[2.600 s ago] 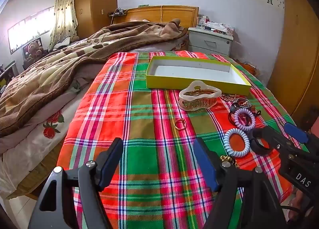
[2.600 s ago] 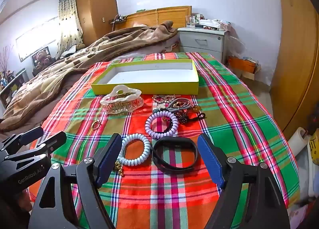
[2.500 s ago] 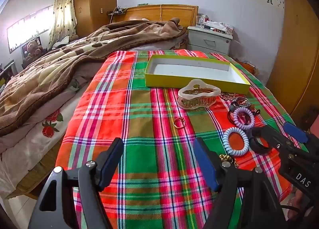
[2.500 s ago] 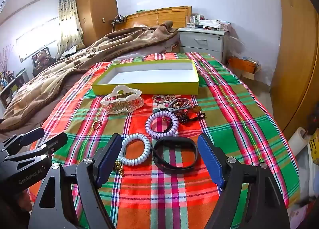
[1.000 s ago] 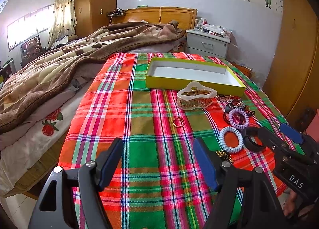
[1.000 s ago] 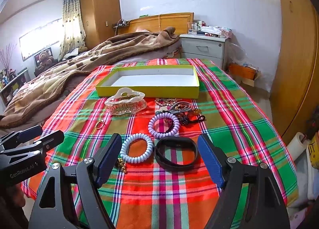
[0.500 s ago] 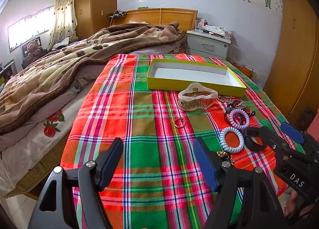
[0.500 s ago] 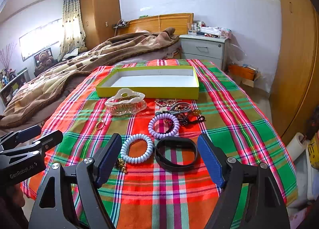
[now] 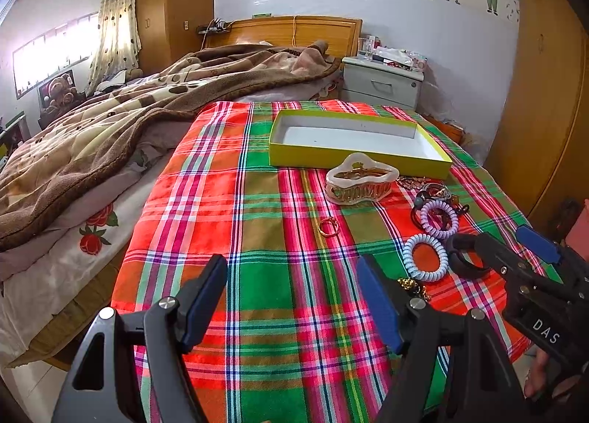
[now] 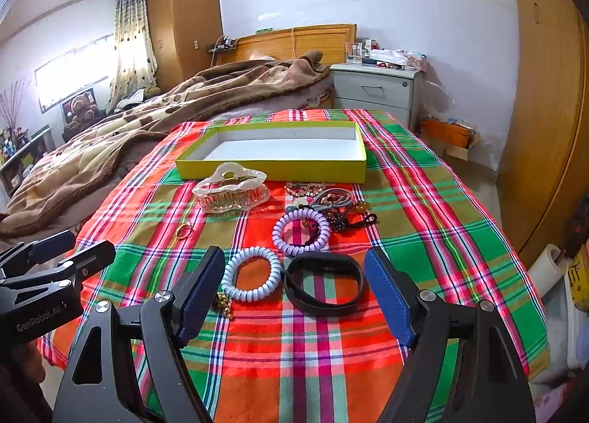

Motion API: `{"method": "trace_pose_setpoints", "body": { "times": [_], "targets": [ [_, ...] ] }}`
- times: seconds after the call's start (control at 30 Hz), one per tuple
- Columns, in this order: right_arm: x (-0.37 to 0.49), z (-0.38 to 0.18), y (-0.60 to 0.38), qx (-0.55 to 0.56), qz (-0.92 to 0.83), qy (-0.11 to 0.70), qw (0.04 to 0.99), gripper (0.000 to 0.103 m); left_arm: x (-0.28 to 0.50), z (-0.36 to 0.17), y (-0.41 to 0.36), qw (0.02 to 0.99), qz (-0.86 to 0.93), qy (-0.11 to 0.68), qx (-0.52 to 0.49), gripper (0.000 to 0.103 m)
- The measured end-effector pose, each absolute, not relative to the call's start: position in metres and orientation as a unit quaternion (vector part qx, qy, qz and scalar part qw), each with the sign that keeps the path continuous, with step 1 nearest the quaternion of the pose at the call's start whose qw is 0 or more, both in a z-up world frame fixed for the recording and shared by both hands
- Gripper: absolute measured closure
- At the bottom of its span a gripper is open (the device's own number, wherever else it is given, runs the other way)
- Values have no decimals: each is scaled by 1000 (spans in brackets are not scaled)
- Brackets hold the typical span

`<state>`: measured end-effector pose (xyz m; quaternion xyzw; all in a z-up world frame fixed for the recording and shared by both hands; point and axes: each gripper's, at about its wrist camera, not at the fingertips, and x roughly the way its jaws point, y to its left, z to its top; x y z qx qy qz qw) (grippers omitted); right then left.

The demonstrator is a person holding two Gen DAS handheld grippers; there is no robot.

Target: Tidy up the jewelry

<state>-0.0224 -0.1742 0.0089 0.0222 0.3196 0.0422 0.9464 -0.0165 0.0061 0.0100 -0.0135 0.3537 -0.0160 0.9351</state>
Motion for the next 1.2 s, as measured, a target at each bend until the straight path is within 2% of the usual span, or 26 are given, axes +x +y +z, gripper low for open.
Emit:
{"method": "trace_pose_setpoints", "body": {
  "times": [0.63,0.93,1.2],
  "targets": [
    [-22,8,-179,21,38,322,946,25,-17,9,6,933,-22,359,-15,29],
    [-14,-8,-223,25,-19,350,936,25,-7,-6,5,900,-137,411,-51,28],
    [0,-24,-238,44,12,380,924,25,-4,-13,-34,883,-205,423,-5,29]
  ]
}}
